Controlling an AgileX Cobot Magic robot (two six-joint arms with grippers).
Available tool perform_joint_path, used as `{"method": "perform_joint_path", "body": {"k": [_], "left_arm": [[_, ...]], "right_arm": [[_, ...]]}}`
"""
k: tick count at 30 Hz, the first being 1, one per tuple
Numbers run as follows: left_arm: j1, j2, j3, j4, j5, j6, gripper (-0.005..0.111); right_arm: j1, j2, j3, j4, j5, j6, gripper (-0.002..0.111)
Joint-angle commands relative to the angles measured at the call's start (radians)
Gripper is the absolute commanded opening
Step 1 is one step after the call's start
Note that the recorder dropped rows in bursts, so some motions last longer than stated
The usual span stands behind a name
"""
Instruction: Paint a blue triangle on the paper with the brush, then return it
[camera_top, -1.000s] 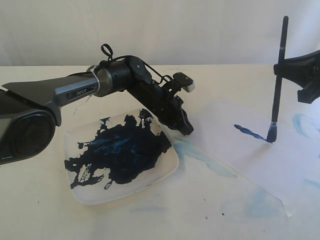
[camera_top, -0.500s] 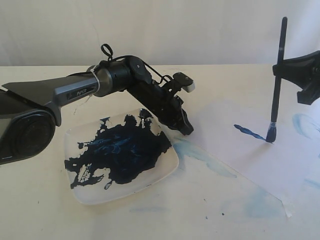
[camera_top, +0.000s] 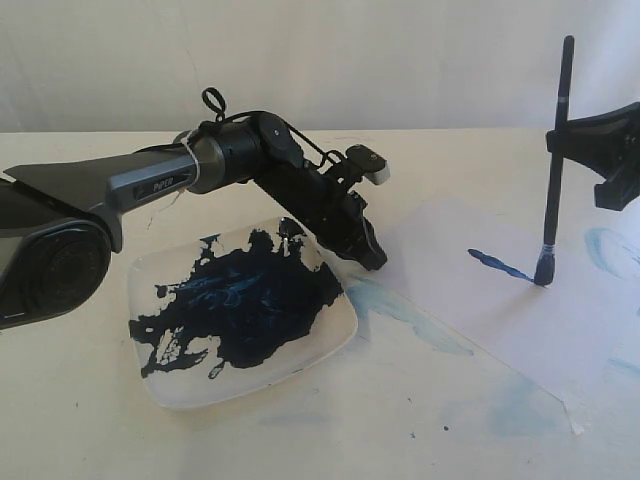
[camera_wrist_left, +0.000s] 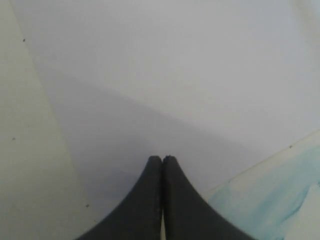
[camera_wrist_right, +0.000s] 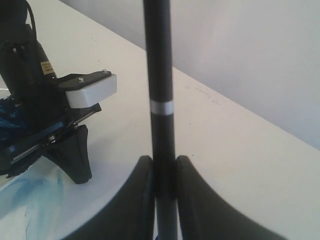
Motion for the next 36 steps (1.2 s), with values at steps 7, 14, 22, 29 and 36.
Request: {"method": "perform_joint_path", "body": {"k": [7, 14, 22, 29, 36], "left_arm": [[0.001, -0.001, -0.003, -0.003, 0.032, -0.005, 0.0], [0.001, -0.001, -0.003, -0.003, 0.032, -0.005, 0.0], [0.001, -0.001, -0.003, -0.003, 0.03, -0.005, 0.0], [0.001, -0.001, -0.003, -0.003, 0.028, -0.005, 0.0], [0.001, -0.001, -0.003, -0.003, 0.03, -0.005, 0.0]], "right_arm": [[-0.001, 0.001, -0.003, -0.007, 0.008, -0.007, 0.0], [-0.001, 0.008, -0.003, -0.007, -0.004, -0.004, 0.0], [-0.001, 0.028, -0.003, -0.002, -0.04, -0.004, 0.0], [-0.001, 0.028, -0.003, 0.013, -0.071, -0.004, 0.0], [0.01, 0.028, -0.003, 0.018, -0.075, -0.004, 0.0]]}}
